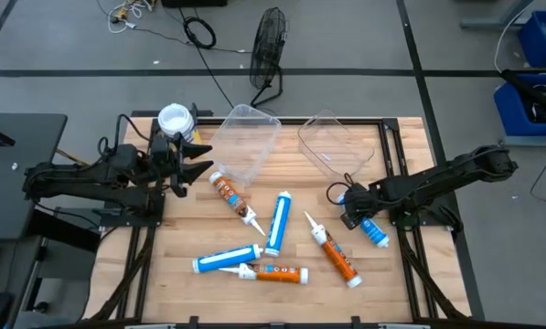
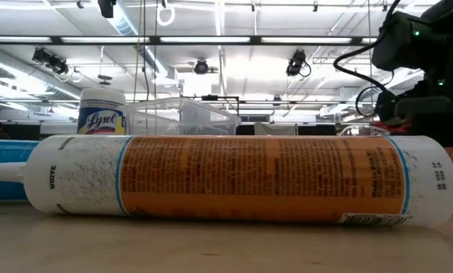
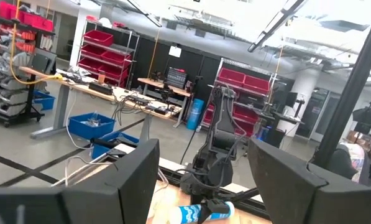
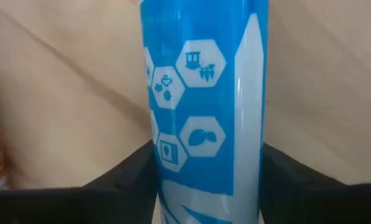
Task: Pick & place silicon tubes, Sealant and Lysol wipes
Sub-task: Put the right blue sealant into the right transparent bin
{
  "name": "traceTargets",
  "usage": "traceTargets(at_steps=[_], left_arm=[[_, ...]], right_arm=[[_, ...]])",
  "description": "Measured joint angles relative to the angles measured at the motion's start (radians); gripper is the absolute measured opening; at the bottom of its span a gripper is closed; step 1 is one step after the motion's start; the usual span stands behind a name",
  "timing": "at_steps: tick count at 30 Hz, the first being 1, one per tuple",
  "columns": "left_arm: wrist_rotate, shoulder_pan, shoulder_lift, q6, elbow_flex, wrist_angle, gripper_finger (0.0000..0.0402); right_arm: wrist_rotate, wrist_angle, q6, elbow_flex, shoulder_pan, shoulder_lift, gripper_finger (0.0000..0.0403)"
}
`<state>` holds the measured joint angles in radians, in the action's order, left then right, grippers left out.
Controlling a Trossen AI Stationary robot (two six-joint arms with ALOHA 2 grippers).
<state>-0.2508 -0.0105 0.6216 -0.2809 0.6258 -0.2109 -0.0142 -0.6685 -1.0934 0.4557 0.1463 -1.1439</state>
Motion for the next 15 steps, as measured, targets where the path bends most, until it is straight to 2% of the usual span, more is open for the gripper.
traceTargets(at_steps=[7, 15], left_arm=[[0.0, 0.0, 0.0, -0.053, 0.0, 0.005, 0.0252], [0.011, 0.0, 0.0, -0.041, 0.0, 0.006, 0.0252]], right_arm=[[0.014, 0.031, 0.012, 0.03, 0.012, 0.0, 0.0204], [0.033, 0.032, 0.037, 0.163, 0.067, 0.0, 0.0204]])
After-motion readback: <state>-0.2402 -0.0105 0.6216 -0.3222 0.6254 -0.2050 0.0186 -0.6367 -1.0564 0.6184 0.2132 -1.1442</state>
